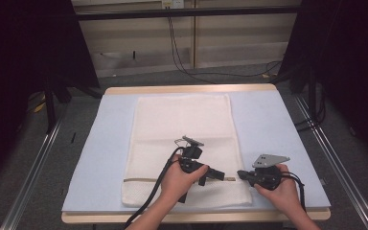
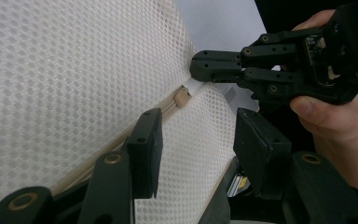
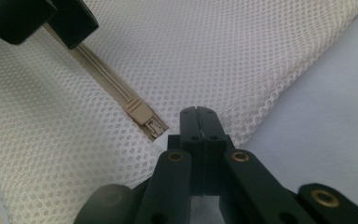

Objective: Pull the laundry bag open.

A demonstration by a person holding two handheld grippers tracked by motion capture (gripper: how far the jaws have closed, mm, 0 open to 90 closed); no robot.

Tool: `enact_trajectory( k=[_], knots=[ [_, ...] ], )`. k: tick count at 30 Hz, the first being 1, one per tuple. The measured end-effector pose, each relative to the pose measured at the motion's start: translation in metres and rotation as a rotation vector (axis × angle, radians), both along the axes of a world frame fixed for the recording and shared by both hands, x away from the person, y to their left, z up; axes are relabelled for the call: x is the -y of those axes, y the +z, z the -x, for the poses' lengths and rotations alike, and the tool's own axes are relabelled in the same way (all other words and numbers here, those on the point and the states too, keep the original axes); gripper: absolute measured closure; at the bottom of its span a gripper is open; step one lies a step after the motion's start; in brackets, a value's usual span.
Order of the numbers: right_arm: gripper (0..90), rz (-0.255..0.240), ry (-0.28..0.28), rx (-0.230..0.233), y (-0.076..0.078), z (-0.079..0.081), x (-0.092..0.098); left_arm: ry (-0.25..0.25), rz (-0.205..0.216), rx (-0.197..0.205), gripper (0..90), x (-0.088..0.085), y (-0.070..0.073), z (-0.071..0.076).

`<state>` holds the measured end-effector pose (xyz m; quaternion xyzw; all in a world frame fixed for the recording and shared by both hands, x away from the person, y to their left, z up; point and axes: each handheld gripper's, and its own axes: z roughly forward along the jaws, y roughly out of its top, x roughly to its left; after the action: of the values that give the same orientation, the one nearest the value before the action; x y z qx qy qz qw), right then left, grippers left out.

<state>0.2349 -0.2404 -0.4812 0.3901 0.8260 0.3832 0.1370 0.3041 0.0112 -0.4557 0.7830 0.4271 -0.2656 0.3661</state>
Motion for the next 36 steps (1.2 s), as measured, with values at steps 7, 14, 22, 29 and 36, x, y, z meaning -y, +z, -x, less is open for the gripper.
enact_trajectory(
  k=[7,14,22,29,36],
  knots=[
    [90.0,-0.002,0.002,0.0,0.0,0.0,0.0,0.017,-0.028,0.0,56.3,0.011,-0.004,-0.001],
    [90.0,0.007,-0.006,-0.002,0.001,0.0,-0.001,0.038,-0.031,-0.041,61.1,0.023,-0.011,-0.003],
    [90.0,0.001,-0.004,-0.002,0.0,0.0,0.0,0.046,-0.056,-0.078,69.1,0.032,-0.02,-0.006],
    [90.0,0.002,-0.007,-0.004,0.0,0.0,-0.001,0.059,-0.078,-0.079,74.1,0.036,-0.023,-0.007],
    [90.0,0.003,-0.009,-0.006,0.0,0.0,-0.001,0.072,-0.061,-0.107,77.8,0.041,-0.026,-0.007]
  ],
)
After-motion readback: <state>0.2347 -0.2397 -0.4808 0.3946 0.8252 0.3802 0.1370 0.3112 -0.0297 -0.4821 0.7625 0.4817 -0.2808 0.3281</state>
